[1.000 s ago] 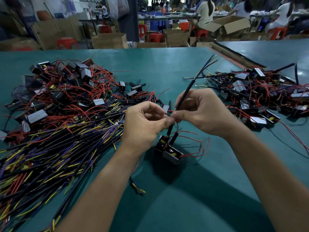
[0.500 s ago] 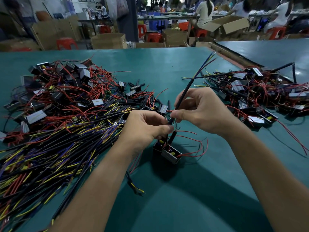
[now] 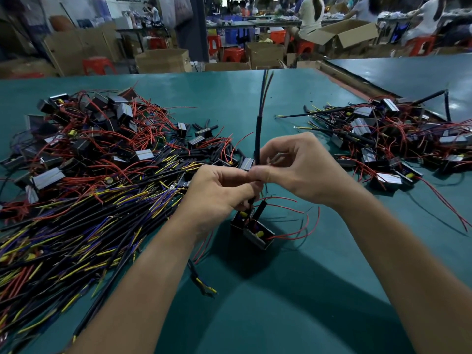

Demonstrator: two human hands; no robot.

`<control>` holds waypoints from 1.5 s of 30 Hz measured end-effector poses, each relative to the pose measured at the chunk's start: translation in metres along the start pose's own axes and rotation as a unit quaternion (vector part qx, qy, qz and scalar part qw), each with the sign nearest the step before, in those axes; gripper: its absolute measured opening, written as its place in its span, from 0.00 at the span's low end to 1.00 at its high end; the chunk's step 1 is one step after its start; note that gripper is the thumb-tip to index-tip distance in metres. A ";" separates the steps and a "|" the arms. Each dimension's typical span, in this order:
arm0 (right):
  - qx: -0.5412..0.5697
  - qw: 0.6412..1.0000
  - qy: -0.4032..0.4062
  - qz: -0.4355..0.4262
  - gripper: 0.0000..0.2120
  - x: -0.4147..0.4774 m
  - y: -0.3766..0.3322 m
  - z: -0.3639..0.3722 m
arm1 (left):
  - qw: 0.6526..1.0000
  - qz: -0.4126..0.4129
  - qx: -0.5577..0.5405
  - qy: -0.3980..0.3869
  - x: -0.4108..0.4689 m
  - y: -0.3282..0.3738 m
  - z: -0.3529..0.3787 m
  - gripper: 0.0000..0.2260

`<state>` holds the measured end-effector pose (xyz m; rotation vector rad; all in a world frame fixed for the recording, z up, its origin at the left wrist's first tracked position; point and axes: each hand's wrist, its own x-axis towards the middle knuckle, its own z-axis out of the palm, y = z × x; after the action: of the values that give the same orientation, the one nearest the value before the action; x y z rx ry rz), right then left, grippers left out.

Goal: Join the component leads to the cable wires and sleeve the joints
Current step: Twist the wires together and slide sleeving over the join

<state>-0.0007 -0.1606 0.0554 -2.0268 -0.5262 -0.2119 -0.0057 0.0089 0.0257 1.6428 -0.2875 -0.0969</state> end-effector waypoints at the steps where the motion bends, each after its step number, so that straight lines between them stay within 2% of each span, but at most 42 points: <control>1: 0.001 1.000 0.014 0.012 0.08 0.001 0.001 0.000 | 1.000 -0.001 0.001 0.012 0.001 0.000 0.000 0.04; 4: 0.030 0.995 0.007 0.100 0.12 0.005 0.006 -0.004 | 0.999 -0.017 -0.016 0.044 0.003 -0.001 -0.002 0.04; 6: 0.040 0.987 -0.056 0.143 0.11 0.004 0.009 -0.004 | 0.997 -0.026 -0.035 0.057 0.005 0.000 -0.005 0.01; 7: 0.050 0.983 -0.091 0.154 0.10 0.003 0.011 -0.004 | 0.997 -0.027 -0.045 0.064 0.005 -0.001 -0.006 0.03; 10: 0.078 0.972 -0.157 0.158 0.10 -0.001 0.011 -0.001 | 0.995 -0.026 -0.065 0.072 0.005 -0.001 -0.006 0.03; 13: 0.132 0.963 -0.168 0.162 0.08 -0.001 0.012 0.001 | 0.994 -0.020 -0.067 0.086 0.005 -0.001 -0.007 0.01; 16: 0.210 0.943 -0.170 0.194 0.06 0.001 0.014 0.005 | 0.991 -0.018 -0.074 0.114 0.007 0.000 -0.007 0.04; 19: 0.238 0.935 -0.163 0.208 0.03 0.002 0.016 0.009 | 0.987 -0.019 -0.093 0.131 0.006 0.001 -0.007 0.03; 23: 0.254 0.929 -0.178 0.203 0.10 0.002 0.015 0.010 | 0.989 -0.001 -0.088 0.120 0.004 0.002 -0.006 0.01; 26: 0.270 0.921 -0.194 0.201 0.09 0.002 0.016 0.009 | 0.988 0.011 -0.104 0.114 0.003 0.006 -0.004 0.04; 29: 0.270 0.924 -0.193 0.191 0.05 0.001 0.016 0.012 | 0.988 0.016 -0.100 0.114 0.003 0.007 -0.002 0.03; 33: 0.249 0.935 -0.174 0.182 0.06 0.001 0.017 0.016 | 0.988 0.016 -0.099 0.114 0.002 0.007 -0.002 0.09; 37: 0.231 0.942 -0.173 0.169 0.06 0.002 0.019 0.014 | 0.991 0.006 -0.086 0.105 0.003 0.007 -0.004 0.03; 40: 0.193 0.952 -0.173 0.164 0.06 0.002 0.022 0.011 | 0.990 -0.015 -0.093 0.101 0.003 0.006 -0.005 0.02; 45: 0.121 0.953 -0.228 0.156 0.10 -0.001 0.023 -0.001 | 0.991 -0.039 -0.087 0.096 0.003 0.004 -0.005 0.05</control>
<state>0.0088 -0.1717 0.0374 -1.8837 -0.4770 0.5024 -0.0021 0.0124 0.0306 1.4778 -0.0658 -0.0210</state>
